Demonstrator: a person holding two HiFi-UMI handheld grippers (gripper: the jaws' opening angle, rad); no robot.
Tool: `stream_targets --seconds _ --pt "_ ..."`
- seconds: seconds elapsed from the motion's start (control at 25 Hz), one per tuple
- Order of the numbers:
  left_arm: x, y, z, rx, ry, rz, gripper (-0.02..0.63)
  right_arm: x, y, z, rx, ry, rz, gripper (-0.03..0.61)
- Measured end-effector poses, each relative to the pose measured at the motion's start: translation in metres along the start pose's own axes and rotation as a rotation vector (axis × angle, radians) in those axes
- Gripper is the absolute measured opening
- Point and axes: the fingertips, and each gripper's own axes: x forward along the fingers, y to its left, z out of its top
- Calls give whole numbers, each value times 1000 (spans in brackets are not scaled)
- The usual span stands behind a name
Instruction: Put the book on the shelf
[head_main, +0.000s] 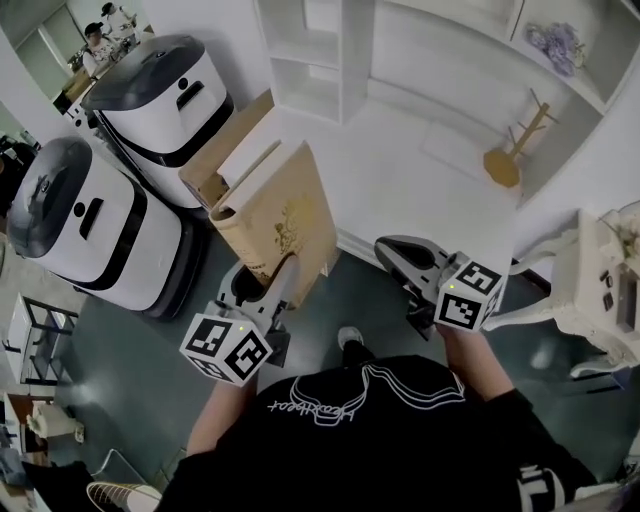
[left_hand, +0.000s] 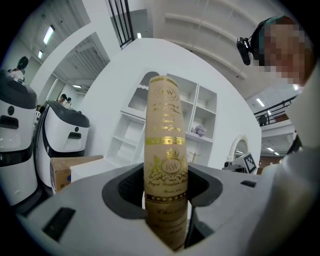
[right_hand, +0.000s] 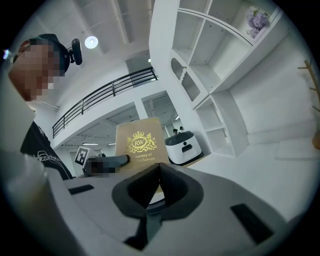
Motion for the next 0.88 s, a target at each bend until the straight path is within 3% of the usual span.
stream_targets --seconds 0.36,0.88 --pt "120 31 32 31 -5 -17 202 39 -102 46 8 -8 -1 6" --pt "191 81 74 89 -55 -34 202 83 -153 85 -40 -23 -13 6"
